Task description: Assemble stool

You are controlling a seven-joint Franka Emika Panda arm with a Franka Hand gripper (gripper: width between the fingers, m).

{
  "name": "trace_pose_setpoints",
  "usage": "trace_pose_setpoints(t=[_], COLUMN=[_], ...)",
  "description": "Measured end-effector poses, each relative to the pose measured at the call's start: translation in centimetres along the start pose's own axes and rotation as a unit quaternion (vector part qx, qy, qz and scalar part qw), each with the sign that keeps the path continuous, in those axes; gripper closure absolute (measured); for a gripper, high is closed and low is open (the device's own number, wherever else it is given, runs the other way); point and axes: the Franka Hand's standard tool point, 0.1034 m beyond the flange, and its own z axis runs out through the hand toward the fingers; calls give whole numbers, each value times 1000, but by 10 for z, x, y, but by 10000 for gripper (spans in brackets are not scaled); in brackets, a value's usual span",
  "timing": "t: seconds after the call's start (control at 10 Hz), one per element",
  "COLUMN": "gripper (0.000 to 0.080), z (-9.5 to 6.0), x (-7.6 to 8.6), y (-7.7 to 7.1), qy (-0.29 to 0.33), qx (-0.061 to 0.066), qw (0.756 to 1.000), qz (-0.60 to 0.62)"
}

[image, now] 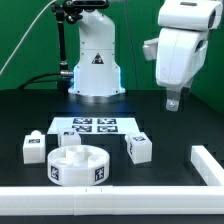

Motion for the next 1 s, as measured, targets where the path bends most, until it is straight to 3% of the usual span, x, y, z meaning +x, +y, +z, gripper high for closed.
trace_pose_setpoints(t=[0.4,0.5,0.7,0.8,1.0], gripper=[150,150,150,150,150], z=[1,7,25,34,48], x=[-2,-16,-59,-74,-98], y=[1,7,18,25,45], qy=[0,5,7,13,14], qx=[0,-6,-7,-13,-12], qw=[1000,1000,999,999,998], qz=[1,-24,-33,-45,-63])
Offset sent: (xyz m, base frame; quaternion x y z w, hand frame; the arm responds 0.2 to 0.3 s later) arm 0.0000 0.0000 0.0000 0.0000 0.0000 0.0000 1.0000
